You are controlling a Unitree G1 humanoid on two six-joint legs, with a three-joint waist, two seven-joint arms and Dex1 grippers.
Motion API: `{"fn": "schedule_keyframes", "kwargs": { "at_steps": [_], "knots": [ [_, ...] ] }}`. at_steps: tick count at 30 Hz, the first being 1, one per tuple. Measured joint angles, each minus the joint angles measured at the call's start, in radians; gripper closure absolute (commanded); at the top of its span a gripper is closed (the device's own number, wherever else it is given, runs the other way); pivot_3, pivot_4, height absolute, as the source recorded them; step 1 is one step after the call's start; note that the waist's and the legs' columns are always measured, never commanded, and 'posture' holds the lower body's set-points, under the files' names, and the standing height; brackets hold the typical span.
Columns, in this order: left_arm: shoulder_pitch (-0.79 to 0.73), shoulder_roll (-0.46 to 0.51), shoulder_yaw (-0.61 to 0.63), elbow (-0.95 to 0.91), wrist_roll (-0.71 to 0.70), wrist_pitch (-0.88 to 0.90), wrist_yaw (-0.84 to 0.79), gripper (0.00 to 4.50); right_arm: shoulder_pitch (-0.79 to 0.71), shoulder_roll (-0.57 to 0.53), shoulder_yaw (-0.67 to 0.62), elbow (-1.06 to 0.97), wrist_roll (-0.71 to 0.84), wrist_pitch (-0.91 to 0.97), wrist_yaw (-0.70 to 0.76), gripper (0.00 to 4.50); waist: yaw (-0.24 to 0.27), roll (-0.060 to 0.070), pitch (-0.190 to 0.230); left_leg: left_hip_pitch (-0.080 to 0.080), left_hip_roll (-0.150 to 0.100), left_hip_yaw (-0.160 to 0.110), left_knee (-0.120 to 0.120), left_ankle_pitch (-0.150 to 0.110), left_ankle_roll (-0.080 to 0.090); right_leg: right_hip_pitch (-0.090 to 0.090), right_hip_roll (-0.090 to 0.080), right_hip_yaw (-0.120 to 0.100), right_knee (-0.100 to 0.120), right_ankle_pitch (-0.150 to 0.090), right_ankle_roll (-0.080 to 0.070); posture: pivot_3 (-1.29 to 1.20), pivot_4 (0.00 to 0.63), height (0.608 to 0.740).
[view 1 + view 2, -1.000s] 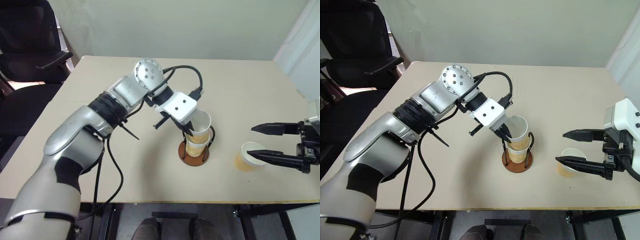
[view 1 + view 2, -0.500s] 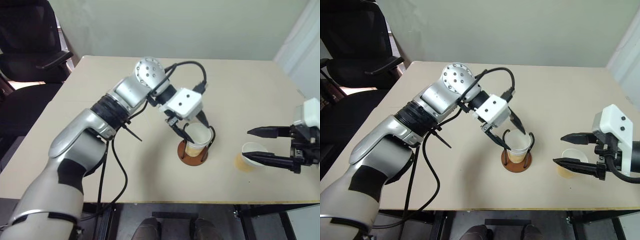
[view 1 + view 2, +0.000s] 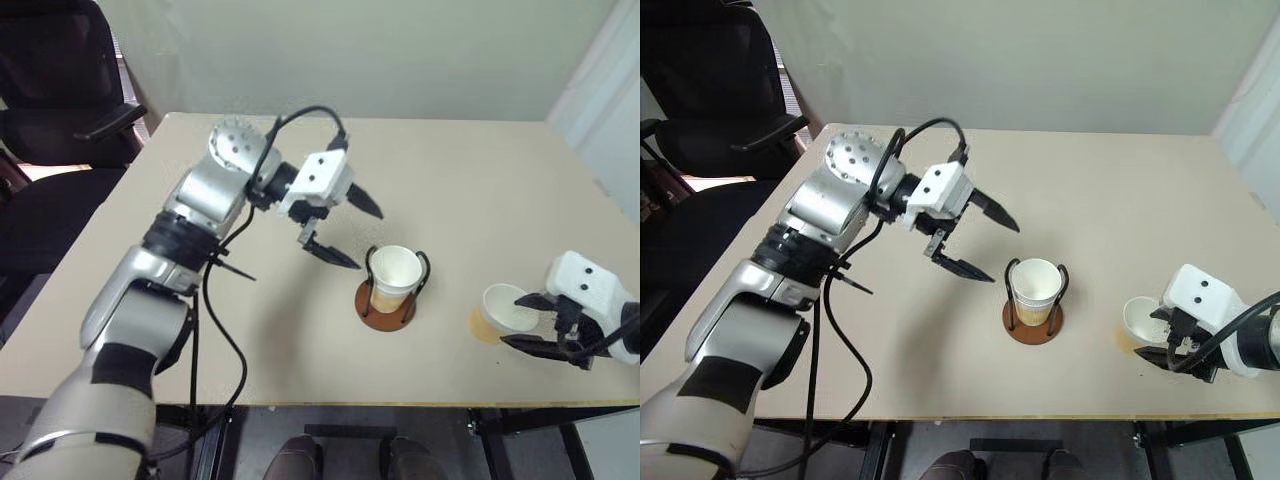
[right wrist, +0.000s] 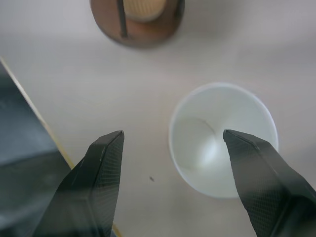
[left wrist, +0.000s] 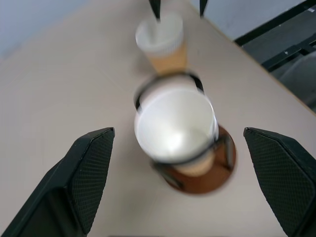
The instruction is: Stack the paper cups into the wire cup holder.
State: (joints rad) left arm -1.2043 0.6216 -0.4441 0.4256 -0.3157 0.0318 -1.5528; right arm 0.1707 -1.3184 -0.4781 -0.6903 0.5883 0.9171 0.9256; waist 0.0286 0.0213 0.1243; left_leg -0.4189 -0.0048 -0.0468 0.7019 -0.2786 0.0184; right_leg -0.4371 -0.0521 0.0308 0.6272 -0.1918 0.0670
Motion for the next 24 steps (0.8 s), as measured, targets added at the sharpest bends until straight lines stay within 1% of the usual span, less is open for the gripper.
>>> {"fn": "schedule_keyframes", "kwargs": {
  "at_steps": [4, 6, 7, 9, 12, 15, 20, 22, 24],
  "knots": [
    [0.067, 0.042, 0.058, -0.077, 0.024, 0.061, 0.034, 0.01, -0.003, -0.003, 0.096, 0.034, -0.084, -0.081, 0.009, 1.19, 0.000, 0.000, 0.000, 0.000, 0.000, 0.000, 0.000, 0.000, 0.000, 0.000, 0.000, 0.000, 0.000, 0.000, 0.000, 0.00, 0.150, 0.740],
    [0.097, 0.054, 0.079, -0.112, 0.036, 0.090, 0.053, 0.00, -0.031, -0.003, 0.161, 0.048, -0.117, -0.116, 0.010, 1.58, -0.001, 0.000, 0.000, 0.001, 0.000, 0.000, 0.000, 0.000, 0.000, 0.000, 0.000, 0.000, 0.000, 0.000, 0.000, 0.00, 0.150, 0.740],
    [0.111, 0.063, 0.088, -0.126, 0.042, 0.105, 0.060, 0.00, -0.054, -0.002, 0.203, 0.055, -0.133, -0.134, 0.010, 1.81, -0.002, 0.000, 0.000, 0.001, 0.000, 0.001, 0.000, 0.000, 0.000, 0.000, 0.000, 0.000, 0.000, 0.000, 0.000, 0.00, 0.150, 0.740],
    [0.131, 0.074, 0.107, -0.144, 0.046, 0.130, 0.075, 0.00, -0.083, 0.000, 0.260, 0.060, -0.154, -0.154, 0.012, 2.42, -0.003, 0.000, 0.000, 0.001, 0.000, 0.001, 0.000, 0.000, 0.000, 0.000, 0.000, 0.000, 0.000, 0.000, 0.000, 0.00, 0.150, 0.740],
    [0.143, 0.102, 0.128, -0.160, 0.062, 0.147, 0.078, 0.00, -0.125, 0.002, 0.305, 0.070, -0.173, -0.172, 0.018, 3.48, -0.002, 0.000, 0.000, 0.001, 0.000, 0.001, 0.000, 0.001, 0.001, 0.000, 0.000, 0.000, 0.000, 0.000, 0.000, 0.00, 0.150, 0.740],
    [0.162, 0.134, 0.149, -0.161, 0.081, 0.151, 0.076, 0.00, -0.132, 0.002, 0.318, 0.086, -0.189, -0.188, 0.032, 4.46, -0.002, 0.000, 0.000, 0.001, 0.000, 0.000, 0.000, 0.001, 0.001, 0.000, 0.000, 0.000, 0.000, 0.000, 0.000, 0.00, 0.150, 0.740],
    [0.184, 0.156, 0.164, -0.162, 0.094, 0.151, 0.075, 0.00, -0.133, -0.001, 0.317, 0.102, -0.202, -0.209, 0.074, 4.46, -0.002, 0.000, 0.000, 0.001, 0.000, 0.000, 0.000, 0.001, 0.001, 0.001, 0.000, 0.000, 0.000, 0.000, 0.000, 0.00, 0.150, 0.740],
    [0.193, 0.165, 0.167, -0.163, 0.104, 0.150, 0.075, 0.00, -0.135, -0.013, 0.296, 0.113, -0.200, -0.209, 0.109, 4.46, -0.002, 0.000, 0.000, 0.001, 0.000, 0.000, -0.001, 0.001, 0.001, 0.000, 0.000, 0.000, 0.000, 0.000, -0.001, 0.00, 0.150, 0.740],
    [0.211, 0.180, 0.178, -0.164, 0.107, 0.150, 0.076, 0.00, -0.182, -0.043, 0.257, 0.139, -0.187, -0.203, 0.155, 4.46, -0.005, 0.000, 0.000, 0.001, 0.000, 0.000, -0.001, 0.001, 0.001, 0.000, 0.000, 0.001, 0.000, 0.000, -0.001, 0.00, 0.150, 0.740]
  ]
}}
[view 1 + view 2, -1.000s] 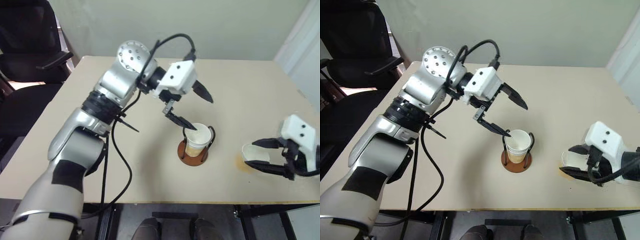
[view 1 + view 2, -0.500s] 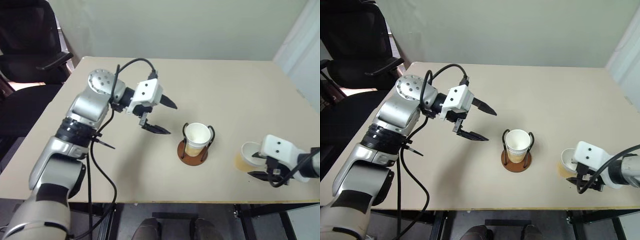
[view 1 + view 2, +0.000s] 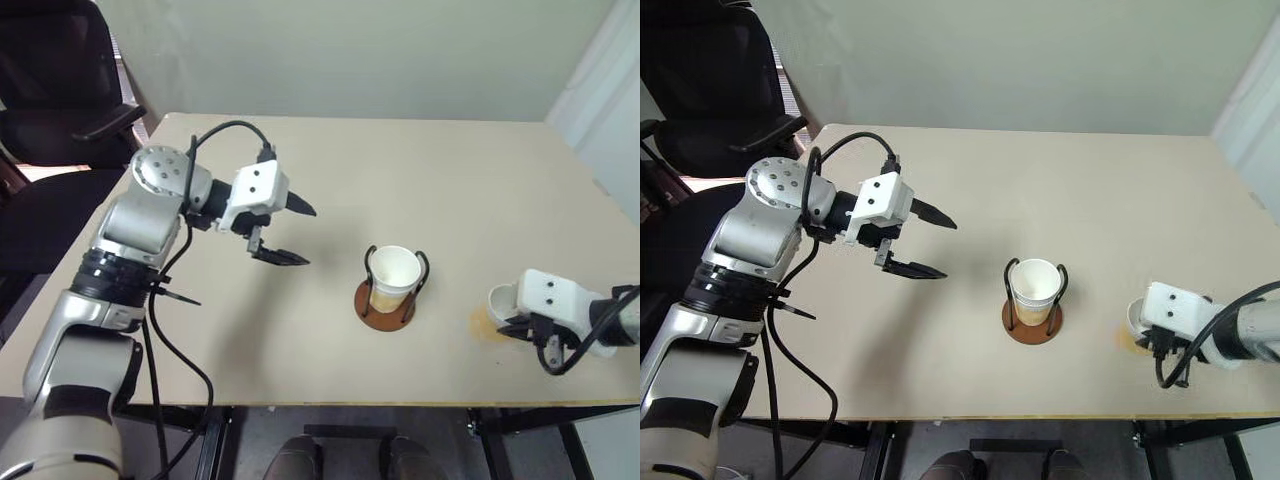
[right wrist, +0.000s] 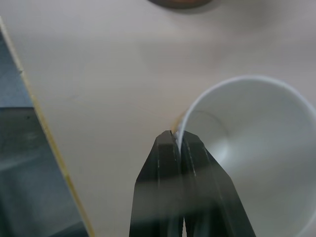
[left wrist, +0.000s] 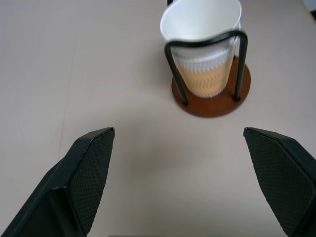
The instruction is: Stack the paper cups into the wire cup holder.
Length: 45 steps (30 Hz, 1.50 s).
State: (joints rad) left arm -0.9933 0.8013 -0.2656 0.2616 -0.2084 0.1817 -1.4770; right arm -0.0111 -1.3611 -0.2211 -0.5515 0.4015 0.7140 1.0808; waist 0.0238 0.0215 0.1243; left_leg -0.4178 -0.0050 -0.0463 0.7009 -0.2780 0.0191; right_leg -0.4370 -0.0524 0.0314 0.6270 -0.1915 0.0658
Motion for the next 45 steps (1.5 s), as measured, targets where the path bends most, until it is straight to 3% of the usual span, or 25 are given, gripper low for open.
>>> {"fn": "schedule_keyframes", "kwargs": {
  "at_steps": [4, 6, 8, 12, 17, 27, 31, 37, 45],
  "knots": [
    [0.032, 0.014, 0.020, -0.025, -0.001, 0.004, 0.000, 0.00, -0.302, -0.081, -0.020, 0.051, 0.090, 0.009, 0.077, 4.46, -0.006, 0.000, 0.000, 0.000, 0.000, -0.001, -0.001, 0.001, -0.001, -0.001, 0.000, 0.000, 0.000, 0.000, -0.002, 0.00, 0.150, 0.740],
    [0.044, 0.016, 0.025, -0.036, -0.002, 0.013, 0.000, 0.00, -0.576, -0.078, 0.051, 0.056, 0.151, 0.018, 0.115, 4.46, -0.012, 0.000, 0.000, 0.000, 0.000, -0.001, -0.002, 0.001, -0.001, -0.002, 0.001, -0.001, 0.001, -0.001, -0.003, 0.00, 0.150, 0.740],
    [0.052, 0.019, 0.031, -0.047, -0.004, 0.023, 0.000, 0.00, -0.769, -0.031, 0.151, 0.040, 0.176, 0.042, 0.149, 4.46, -0.014, -0.002, -0.001, 0.000, 0.001, -0.003, -0.002, 0.001, -0.001, -0.002, 0.003, -0.002, 0.001, -0.002, -0.005, 0.00, 0.150, 0.740],
    [0.057, 0.015, 0.034, -0.059, -0.005, 0.038, 0.000, 0.00, -0.963, 0.105, 0.368, 0.029, 0.161, 0.082, 0.203, 4.46, -0.018, -0.002, -0.001, -0.001, 0.001, -0.003, -0.001, 0.001, -0.001, -0.004, 0.002, -0.002, 0.001, -0.002, -0.005, 0.00, 0.150, 0.740],
    [0.059, 0.013, 0.036, -0.067, -0.005, 0.044, 0.001, 0.00, -1.042, 0.206, 0.515, 0.042, 0.074, 0.074, 0.243, 4.46, -0.015, -0.002, -0.001, -0.002, 0.001, -0.005, -0.002, 0.001, -0.001, -0.004, 0.001, -0.002, 0.001, -0.002, -0.006, 0.00, 0.150, 0.740],
    [0.069, 0.013, 0.037, -0.093, -0.005, 0.057, 0.003, 0.00, -1.039, 0.276, 0.620, 0.090, -0.091, -0.029, 0.306, 4.46, -0.017, -0.002, -0.001, -0.002, 0.001, -0.005, -0.002, 0.001, -0.001, -0.004, 0.001, -0.003, 0.001, -0.003, -0.007, 0.00, 0.150, 0.740],
    [0.070, 0.013, 0.037, -0.102, -0.005, 0.058, 0.004, 0.00, -1.031, 0.317, 0.639, 0.098, -0.124, -0.038, 0.322, 3.55, -0.017, -0.002, -0.001, -0.002, 0.001, -0.004, -0.002, 0.001, -0.002, -0.004, 0.001, -0.003, 0.002, -0.003, -0.007, 0.00, 0.150, 0.740],
    [0.072, 0.012, 0.037, -0.107, -0.004, 0.060, 0.004, 0.00, -1.094, 0.403, 0.601, 0.134, -0.097, 0.083, 0.285, 1.48, -0.019, -0.002, 0.000, -0.002, 0.001, -0.005, -0.002, 0.001, -0.002, -0.005, 0.001, -0.003, 0.001, -0.003, -0.007, 0.00, 0.150, 0.740],
    [0.070, 0.028, 0.063, -0.067, 0.004, 0.059, 0.033, 0.00, -1.048, 0.338, 0.332, 0.170, 0.007, 0.304, 0.172, 1.48, -0.016, -0.002, 0.000, -0.002, 0.000, -0.004, -0.004, 0.001, -0.002, -0.004, 0.000, -0.003, 0.000, -0.004, -0.008, 0.00, 0.150, 0.740]
  ]
}}
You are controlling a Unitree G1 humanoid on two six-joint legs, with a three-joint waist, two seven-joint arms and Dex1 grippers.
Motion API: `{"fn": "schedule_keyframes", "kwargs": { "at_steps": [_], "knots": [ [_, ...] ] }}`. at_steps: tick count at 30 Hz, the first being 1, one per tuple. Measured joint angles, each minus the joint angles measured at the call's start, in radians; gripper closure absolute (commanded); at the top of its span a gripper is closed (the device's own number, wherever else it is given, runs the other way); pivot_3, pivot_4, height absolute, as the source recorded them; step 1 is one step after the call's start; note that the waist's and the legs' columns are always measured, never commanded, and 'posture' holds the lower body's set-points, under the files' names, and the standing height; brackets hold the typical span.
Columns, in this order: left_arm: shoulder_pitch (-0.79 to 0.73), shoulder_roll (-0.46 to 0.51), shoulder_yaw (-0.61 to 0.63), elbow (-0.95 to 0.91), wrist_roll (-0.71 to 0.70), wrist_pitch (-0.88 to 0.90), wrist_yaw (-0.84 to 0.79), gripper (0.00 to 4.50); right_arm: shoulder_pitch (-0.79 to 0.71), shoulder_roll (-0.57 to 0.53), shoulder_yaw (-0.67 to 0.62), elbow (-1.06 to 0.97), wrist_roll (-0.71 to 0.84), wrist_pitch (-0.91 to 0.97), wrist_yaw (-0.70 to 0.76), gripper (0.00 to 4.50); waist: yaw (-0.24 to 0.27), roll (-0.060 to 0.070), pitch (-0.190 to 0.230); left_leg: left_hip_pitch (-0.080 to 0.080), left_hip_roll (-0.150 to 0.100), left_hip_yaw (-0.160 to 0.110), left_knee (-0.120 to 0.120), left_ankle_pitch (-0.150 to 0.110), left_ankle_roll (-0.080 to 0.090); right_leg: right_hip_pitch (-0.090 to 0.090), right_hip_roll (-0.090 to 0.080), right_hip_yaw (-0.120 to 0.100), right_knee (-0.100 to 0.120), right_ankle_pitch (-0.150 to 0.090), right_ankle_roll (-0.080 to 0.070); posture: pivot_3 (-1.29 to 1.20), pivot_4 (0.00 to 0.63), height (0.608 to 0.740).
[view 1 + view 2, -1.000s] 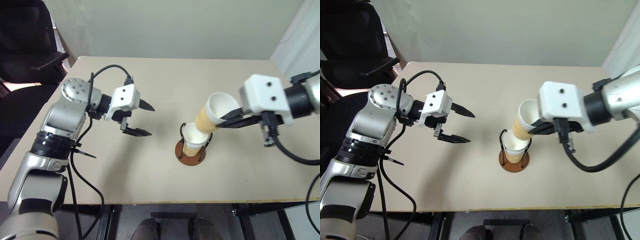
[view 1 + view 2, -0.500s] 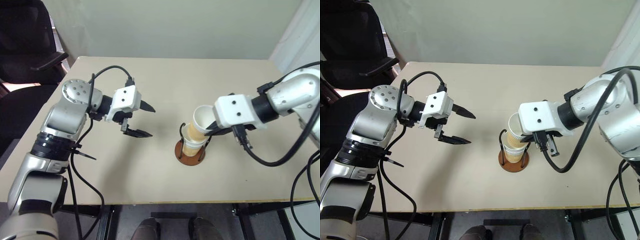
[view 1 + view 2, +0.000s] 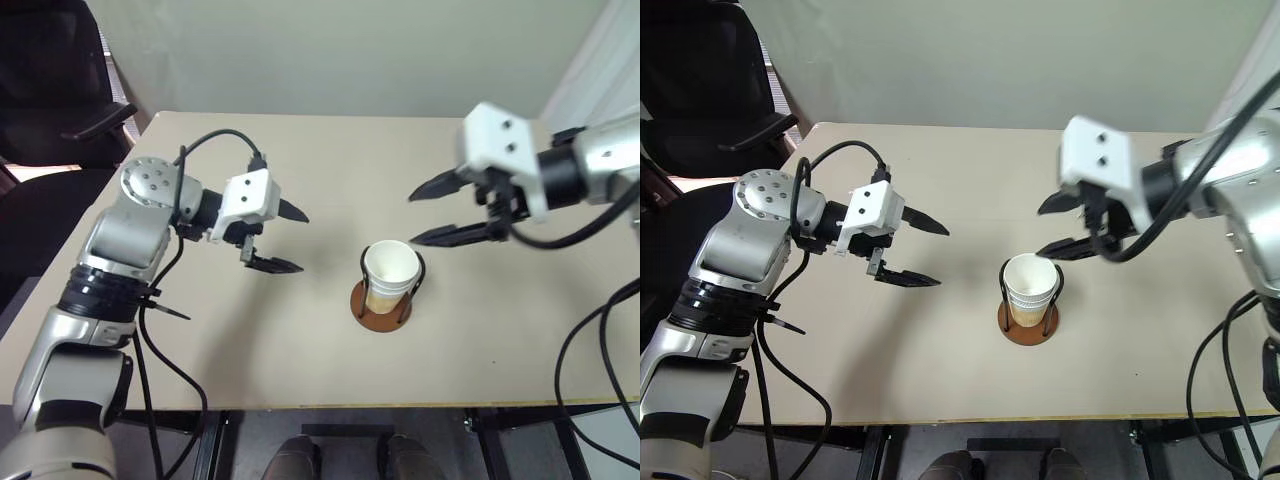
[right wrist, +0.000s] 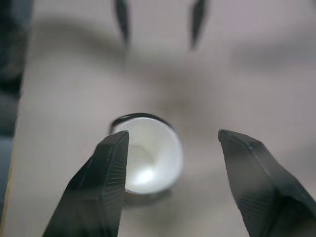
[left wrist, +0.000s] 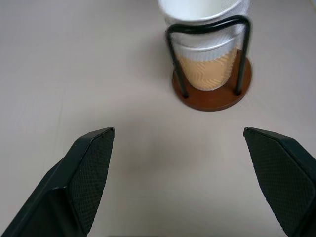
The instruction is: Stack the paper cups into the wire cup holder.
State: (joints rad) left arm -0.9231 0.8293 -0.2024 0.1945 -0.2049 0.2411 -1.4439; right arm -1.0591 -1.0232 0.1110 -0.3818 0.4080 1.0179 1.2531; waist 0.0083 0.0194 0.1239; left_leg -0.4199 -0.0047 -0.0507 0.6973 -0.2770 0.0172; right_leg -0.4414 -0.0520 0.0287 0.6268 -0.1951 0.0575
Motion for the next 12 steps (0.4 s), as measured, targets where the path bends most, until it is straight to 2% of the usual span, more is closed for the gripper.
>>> {"fn": "schedule_keyframes", "kwargs": {
  "at_steps": [3, 7, 12],
  "knots": [
    [-0.006, 0.013, 0.032, 0.056, 0.011, 0.000, 0.033, 0.00, 0.087, -0.017, -0.145, 0.057, 0.004, 0.056, -0.090, 1.48, 0.001, 0.000, 0.000, 0.000, 0.000, 0.001, 0.000, 0.000, -0.001, -0.001, 0.000, 0.001, 0.001, 0.000, 0.000, 0.00, 0.150, 0.740],
    [0.006, 0.017, 0.091, 0.076, 0.027, 0.014, 0.144, 0.00, 0.191, -0.016, -0.401, 0.058, 0.049, 0.160, -0.196, 1.48, 0.003, 0.000, 0.000, 0.000, 0.000, 0.001, -0.001, 0.001, -0.001, 0.000, 0.000, 0.000, 0.001, 0.000, 0.000, 0.00, 0.150, 0.740],
    [0.103, 0.010, 0.122, 0.026, 0.025, 0.070, 0.212, 0.00, 0.385, -0.010, -0.532, -0.007, 0.071, 0.203, -0.280, 1.48, 0.001, 0.000, 0.000, 0.001, 0.000, 0.001, -0.001, 0.001, -0.001, -0.001, 0.000, 0.001, 0.002, 0.000, 0.000, 0.00, 0.150, 0.740]
  ]
}}
